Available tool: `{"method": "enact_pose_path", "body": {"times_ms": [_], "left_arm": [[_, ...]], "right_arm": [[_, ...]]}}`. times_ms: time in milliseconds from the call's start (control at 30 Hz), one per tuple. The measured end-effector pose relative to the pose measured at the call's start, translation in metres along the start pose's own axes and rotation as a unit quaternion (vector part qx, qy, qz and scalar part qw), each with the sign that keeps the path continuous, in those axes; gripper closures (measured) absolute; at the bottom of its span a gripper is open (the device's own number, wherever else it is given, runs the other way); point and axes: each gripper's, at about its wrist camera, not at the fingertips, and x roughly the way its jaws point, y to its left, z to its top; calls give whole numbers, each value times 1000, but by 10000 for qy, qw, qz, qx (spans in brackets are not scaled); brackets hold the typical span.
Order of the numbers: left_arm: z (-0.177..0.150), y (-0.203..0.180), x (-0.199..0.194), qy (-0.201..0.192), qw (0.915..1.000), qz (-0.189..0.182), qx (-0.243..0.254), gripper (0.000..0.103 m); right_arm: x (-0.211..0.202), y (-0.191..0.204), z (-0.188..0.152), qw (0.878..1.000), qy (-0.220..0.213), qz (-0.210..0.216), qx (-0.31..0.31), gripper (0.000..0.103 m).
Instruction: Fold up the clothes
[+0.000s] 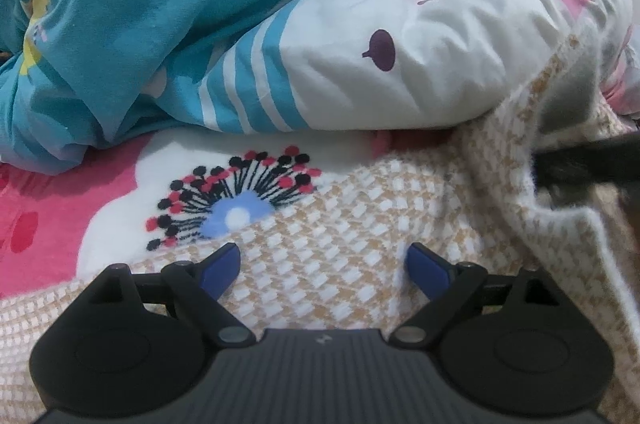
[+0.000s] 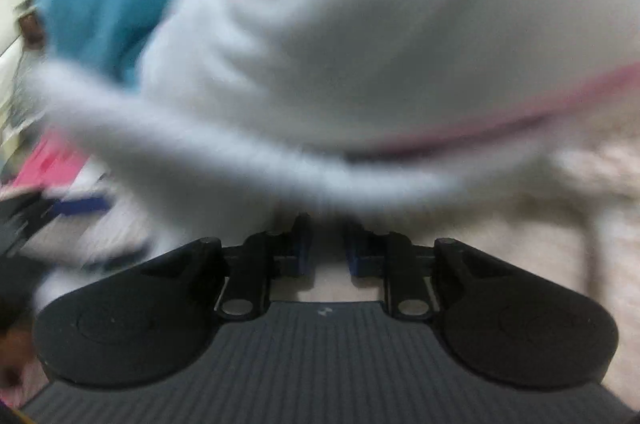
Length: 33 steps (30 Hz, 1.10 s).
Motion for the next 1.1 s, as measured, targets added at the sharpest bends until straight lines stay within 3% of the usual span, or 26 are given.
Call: {"method": "enact_pose_path", "body": {"times_ms": [167, 300, 400, 500, 600, 667, 733, 833, 900, 933, 1000, 1033, 1100], "left_arm": [[-1, 4, 5, -13, 9999, 36, -139, 11], [0, 7, 1, 3, 9997, -14, -225, 11], [2, 10, -12, 6, 9991, -146, -411, 13], [4, 10, -28, -76, 9978, -489, -451, 13], [3, 4, -41, -152, 9953, -897, -343, 13], [2, -3, -42, -179, 9942, -1029, -245, 13], [5, -9, -38, -186, 9932, -1120, -240, 15], [14, -14, -33, -210, 9903, -1337, -320, 26], [20, -18, -30, -214, 9871, -1551, -350, 31], [23, -21, -28, -207, 9849, -1684, -347, 34], [27, -31, -26, -190, 9813, -1899, -261, 36], [29, -39, -25, -173, 9794, -2004, -181, 39], [31, -56, -23, -143, 9754, -2199, -12, 44]], "right_arm": [[22, 0, 10, 9967, -587, 4, 566, 93], [16, -6, 14, 9961, -460, 168, 735, 94], [-14, -5, 20, 9962, -46, 72, 870, 87], [-71, -3, 14, 9943, -67, -43, 1061, 78], [-123, 6, 4, 9907, -116, 278, 1323, 68], [-154, 31, -8, 9937, -135, 438, 1026, 45], [-159, 39, -21, 9976, -64, 453, 512, 34], [-150, 64, -48, 9987, 302, 245, -322, 29], [-150, 62, -59, 9994, 298, 90, -156, 29], [-155, 57, -64, 9997, 241, 11, 65, 31], [-165, 47, -74, 9985, 127, -148, 508, 71], [-170, 42, -80, 9971, 70, -227, 729, 99], [-180, 32, -90, 9924, -45, -386, 1169, 100]]}}
